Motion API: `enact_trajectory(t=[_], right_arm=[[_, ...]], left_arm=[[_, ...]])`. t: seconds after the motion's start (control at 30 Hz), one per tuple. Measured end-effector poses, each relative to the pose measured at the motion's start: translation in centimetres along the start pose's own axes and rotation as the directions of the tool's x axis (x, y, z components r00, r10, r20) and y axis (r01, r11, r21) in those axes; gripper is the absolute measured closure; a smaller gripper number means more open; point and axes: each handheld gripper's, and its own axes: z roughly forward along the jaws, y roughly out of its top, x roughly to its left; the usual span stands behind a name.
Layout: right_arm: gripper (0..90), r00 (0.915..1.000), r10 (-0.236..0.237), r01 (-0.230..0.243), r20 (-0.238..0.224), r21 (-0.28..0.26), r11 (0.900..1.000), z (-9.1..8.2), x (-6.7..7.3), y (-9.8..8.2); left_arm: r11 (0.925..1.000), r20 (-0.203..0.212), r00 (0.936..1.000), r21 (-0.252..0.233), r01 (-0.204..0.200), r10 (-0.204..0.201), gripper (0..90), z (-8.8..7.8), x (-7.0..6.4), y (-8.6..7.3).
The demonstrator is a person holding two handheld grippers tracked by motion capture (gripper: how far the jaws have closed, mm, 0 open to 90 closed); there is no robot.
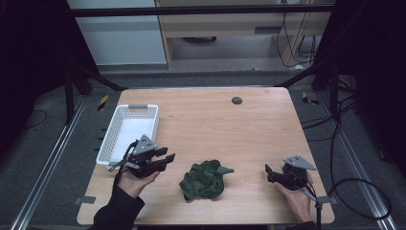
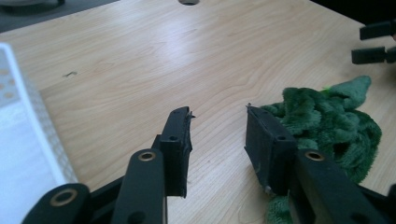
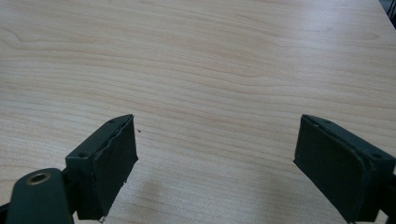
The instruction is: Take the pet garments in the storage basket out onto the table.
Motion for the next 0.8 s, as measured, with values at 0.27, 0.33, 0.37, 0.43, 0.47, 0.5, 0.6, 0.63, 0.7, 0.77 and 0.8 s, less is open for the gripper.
enact_trajectory(t=[0.27, 0.33, 0.37, 0.43, 0.47, 0.5, 0.6, 0.63, 0.7, 0.77, 0.8], right_arm=[[12.8, 1.0000, 0.000, 0.000, -0.001, 0.000, 1.000, 0.0, 0.0, 0.0], [12.8, 1.0000, -0.001, 0.001, -0.002, 0.001, 1.000, 0.0, 0.0, 0.0], [12.7, 1.0000, -0.001, 0.001, -0.002, 0.002, 1.000, 0.0, 0.0, 0.0], [12.7, 1.0000, 0.003, -0.003, -0.004, 0.003, 1.000, 0.0, 0.0, 0.0], [12.7, 1.0000, 0.003, -0.003, -0.005, 0.003, 1.000, 0.0, 0.0, 0.0], [12.7, 1.0000, 0.001, -0.001, -0.004, 0.001, 1.000, 0.0, 0.0, 0.0], [12.6, 1.0000, 0.001, -0.001, -0.005, 0.001, 1.000, 0.0, 0.0, 0.0], [12.6, 1.0000, 0.003, -0.003, -0.006, 0.001, 1.000, 0.0, 0.0, 0.0], [12.5, 1.0000, 0.005, -0.005, -0.006, 0.001, 1.000, -0.1, 0.0, 0.0], [12.4, 1.0000, 0.002, -0.002, -0.007, 0.001, 1.000, -0.1, 0.0, 0.0], [12.2, 1.0000, 0.002, -0.002, -0.008, 0.001, 1.000, -0.1, 0.0, 0.0]], left_arm=[[0.9905, -0.112, 0.9863, -0.078, 0.113, -0.122, 70.4, -2.0, 1.2, -3.0], [0.9889, -0.130, 0.9827, -0.086, 0.121, -0.132, 71.8, -2.2, 1.3, -3.4], [0.9864, -0.159, 0.9758, -0.090, 0.137, -0.150, 71.9, -2.6, 1.7, -4.2], [0.9834, -0.170, 0.9706, -0.092, 0.156, -0.170, 71.6, -2.9, 2.2, -4.9], [0.9839, -0.194, 0.9663, -0.092, 0.153, -0.169, 71.1, -3.0, 2.3, -5.2], [0.9839, -0.194, 0.9663, -0.092, 0.153, -0.169, 70.6, -3.0, 2.3, -5.2], [0.9840, -0.290, 0.9417, -0.099, 0.148, -0.171, 69.4, -4.0, 2.9, -6.7], [0.9818, -0.298, 0.9366, -0.102, 0.161, -0.184, 68.7, -4.3, 3.1, -7.1], [0.9799, -0.310, 0.9303, -0.101, 0.172, -0.196, 67.9, -4.5, 3.2, -7.5], [0.9716, -0.340, 0.9104, -0.108, 0.211, -0.235, 66.4, -5.3, 3.8, -8.7], [0.9701, -0.348, 0.9057, -0.106, 0.218, -0.242, 66.4, -5.5, 4.0, -9.1]])
